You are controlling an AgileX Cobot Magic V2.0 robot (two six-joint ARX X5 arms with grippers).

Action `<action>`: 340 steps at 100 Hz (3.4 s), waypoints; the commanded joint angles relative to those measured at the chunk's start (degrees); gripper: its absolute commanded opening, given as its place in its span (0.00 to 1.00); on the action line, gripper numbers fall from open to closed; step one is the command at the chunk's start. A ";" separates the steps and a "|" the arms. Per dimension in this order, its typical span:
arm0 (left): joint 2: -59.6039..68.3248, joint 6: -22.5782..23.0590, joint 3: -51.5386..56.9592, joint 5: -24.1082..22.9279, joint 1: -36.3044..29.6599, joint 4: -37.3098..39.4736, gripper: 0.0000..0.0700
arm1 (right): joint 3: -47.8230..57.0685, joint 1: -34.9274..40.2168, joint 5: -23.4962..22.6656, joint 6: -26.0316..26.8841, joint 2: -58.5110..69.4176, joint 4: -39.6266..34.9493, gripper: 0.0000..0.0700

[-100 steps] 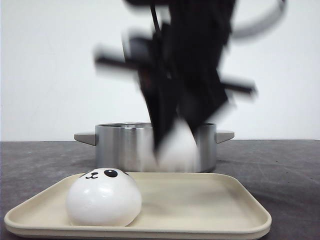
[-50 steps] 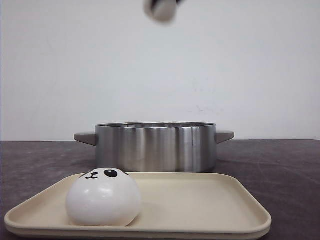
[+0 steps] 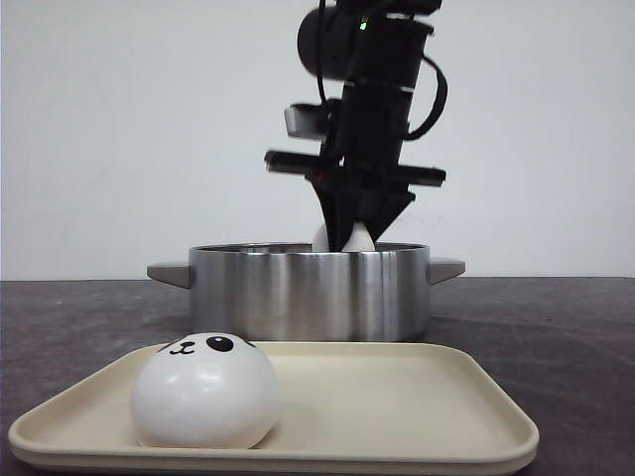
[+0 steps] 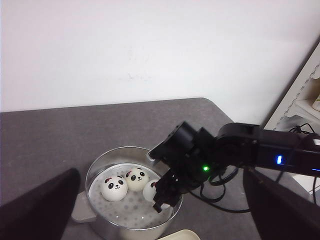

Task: Steam buns
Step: 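Carry the bun with the right gripper into the pot, then open the right gripper and raise it out of the pot, then lower the left gripper onto the last bun on the tray and close it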

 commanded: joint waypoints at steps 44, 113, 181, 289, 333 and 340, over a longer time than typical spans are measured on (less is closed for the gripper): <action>1.44 0.42 1.18 -0.11 -0.42 -0.07 0.91 | 0.92 0.24 3.10 -0.87 2.47 0.20 0.70; 3.26 0.55 1.18 -0.11 -0.42 -0.26 0.91 | 0.94 0.24 3.91 -4.44 2.47 1.53 0.89; 15.43 1.36 -14.51 6.25 -4.55 -8.59 0.91 | 13.90 8.00 8.13 -7.72 -29.94 -0.28 0.02; 45.77 -9.16 -35.26 5.29 -18.03 15.98 0.91 | 13.90 9.33 11.41 -8.31 -47.17 -9.49 0.02; 45.62 -7.32 -35.19 5.35 -18.14 14.86 0.00 | 13.90 9.38 11.41 -7.85 -47.17 -9.77 0.02; 44.72 -6.58 -34.77 5.70 -18.14 13.77 0.00 | 13.90 9.38 11.41 -7.76 -47.17 -9.81 0.02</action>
